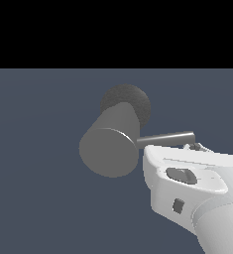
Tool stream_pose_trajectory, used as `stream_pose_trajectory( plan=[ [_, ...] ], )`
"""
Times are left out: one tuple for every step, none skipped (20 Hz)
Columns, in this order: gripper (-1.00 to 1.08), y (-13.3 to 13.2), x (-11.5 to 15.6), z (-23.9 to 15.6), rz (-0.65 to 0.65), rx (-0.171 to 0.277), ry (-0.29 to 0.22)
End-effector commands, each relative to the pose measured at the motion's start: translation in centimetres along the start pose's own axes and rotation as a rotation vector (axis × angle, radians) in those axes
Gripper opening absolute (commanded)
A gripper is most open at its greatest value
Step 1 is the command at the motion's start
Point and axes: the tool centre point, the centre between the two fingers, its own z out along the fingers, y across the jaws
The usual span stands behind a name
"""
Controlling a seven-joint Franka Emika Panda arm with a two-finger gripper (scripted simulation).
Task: Turn on the faucet by rotating a designated handle.
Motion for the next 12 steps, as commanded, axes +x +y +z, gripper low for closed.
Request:
stream_pose_trajectory(
  plan=[
    [-1.00,1.8,-2.7,0.1,0.006,-0.027,-0.045],
    [-1.00,1.9,-3.0,0.0,0.006,-0.028,-0.047],
    [-1.00,2.1,-3.3,0.0,0.006,-0.028,-0.048],
    [-1.00,2.2,-3.6,0.0,0.007,-0.029,-0.050],
    [-1.00,2.3,-4.0,0.0,0.007,-0.030,-0.051],
    [-1.00,2.4,-4.3,-0.1,0.008,-0.031,-0.052],
    [-1.00,2.5,-4.6,-0.1,0.008,-0.031,-0.054],
    [-1.00,2.7,-4.9,-0.1,0.009,-0.032,-0.055],
    [-1.00,2.8,-5.2,-0.1,0.009,-0.033,-0.057],
    [-1.00,2.9,-5.5,-0.2,0.009,-0.033,-0.058],
    [-1.00,2.9,-5.5,-0.2,0.009,-0.033,-0.058],
    [-1.00,1.3,-3.1,-0.2,0.006,-0.008,-0.007]
  ],
)
